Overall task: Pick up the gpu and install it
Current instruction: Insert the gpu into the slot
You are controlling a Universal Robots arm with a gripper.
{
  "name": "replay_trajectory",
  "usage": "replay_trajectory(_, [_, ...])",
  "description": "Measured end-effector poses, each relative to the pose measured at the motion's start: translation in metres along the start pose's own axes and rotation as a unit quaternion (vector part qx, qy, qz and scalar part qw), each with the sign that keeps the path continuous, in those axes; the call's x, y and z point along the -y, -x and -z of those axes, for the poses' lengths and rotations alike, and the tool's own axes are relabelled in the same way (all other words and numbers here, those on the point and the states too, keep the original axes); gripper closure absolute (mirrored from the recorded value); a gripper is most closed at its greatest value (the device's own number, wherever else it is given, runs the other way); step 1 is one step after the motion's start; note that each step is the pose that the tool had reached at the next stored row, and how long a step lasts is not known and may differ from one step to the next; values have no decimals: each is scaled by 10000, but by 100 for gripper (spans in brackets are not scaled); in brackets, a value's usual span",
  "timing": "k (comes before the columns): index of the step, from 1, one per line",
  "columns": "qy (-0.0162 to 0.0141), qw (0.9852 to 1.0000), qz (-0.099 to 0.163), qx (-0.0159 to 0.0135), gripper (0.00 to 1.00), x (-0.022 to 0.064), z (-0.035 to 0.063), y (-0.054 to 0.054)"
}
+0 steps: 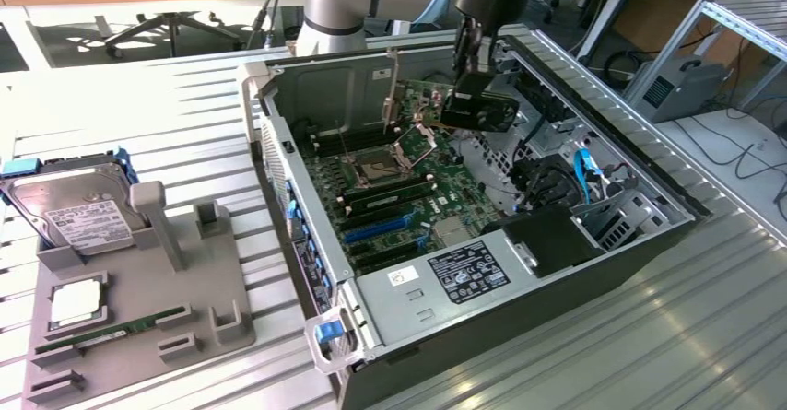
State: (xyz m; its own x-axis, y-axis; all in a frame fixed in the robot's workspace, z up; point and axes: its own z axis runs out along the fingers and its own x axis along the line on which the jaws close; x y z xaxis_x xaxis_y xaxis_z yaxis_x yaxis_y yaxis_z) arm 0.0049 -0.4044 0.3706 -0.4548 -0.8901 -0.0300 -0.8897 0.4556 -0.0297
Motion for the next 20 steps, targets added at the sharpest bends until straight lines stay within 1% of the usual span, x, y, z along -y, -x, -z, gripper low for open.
replay_trajectory(20, [9, 9996, 299, 9, 73, 0, -1, 0])
